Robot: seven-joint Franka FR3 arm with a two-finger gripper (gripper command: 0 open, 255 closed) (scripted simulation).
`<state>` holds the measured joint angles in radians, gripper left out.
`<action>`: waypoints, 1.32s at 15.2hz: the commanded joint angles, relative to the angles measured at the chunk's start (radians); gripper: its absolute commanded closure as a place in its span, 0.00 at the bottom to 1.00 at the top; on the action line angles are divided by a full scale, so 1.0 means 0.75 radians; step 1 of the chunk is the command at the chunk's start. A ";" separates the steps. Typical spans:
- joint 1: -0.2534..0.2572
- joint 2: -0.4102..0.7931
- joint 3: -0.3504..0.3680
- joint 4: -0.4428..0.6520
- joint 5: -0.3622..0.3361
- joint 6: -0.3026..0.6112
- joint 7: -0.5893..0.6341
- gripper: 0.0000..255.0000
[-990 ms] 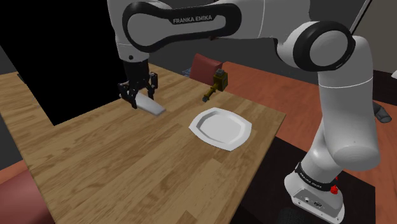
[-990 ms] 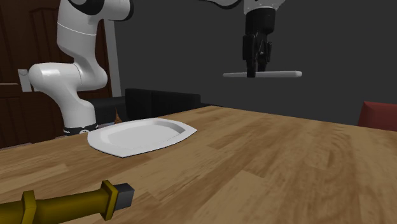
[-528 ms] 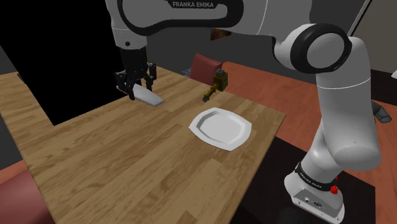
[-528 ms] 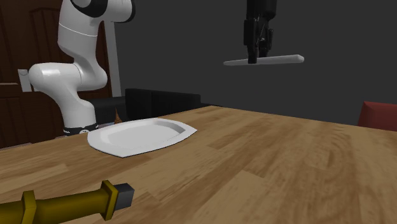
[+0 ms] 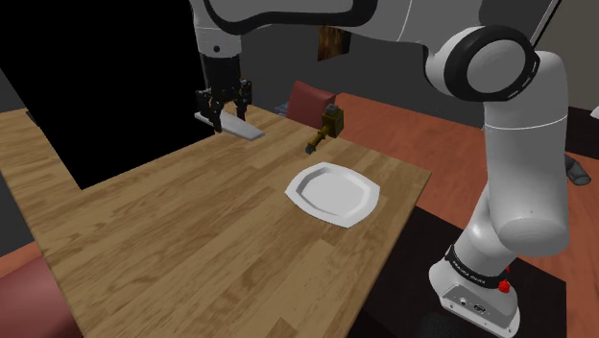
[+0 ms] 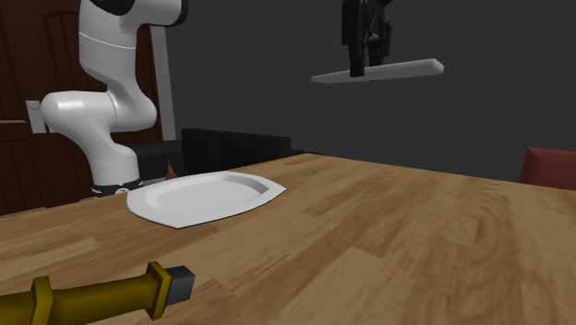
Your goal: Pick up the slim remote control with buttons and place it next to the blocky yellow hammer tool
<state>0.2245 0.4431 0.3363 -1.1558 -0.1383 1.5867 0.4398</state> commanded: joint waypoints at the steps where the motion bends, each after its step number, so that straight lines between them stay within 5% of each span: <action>1: -0.060 -0.045 -0.012 -0.080 0.019 0.038 -0.062 1.00; 11: -0.278 -0.103 -0.090 -0.153 0.066 0.062 -0.346 1.00; 20: -0.442 -0.024 -0.165 -0.025 0.079 0.016 -0.591 1.00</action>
<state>-0.0908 0.4117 0.2202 -1.1933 -0.0799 1.6037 0.0226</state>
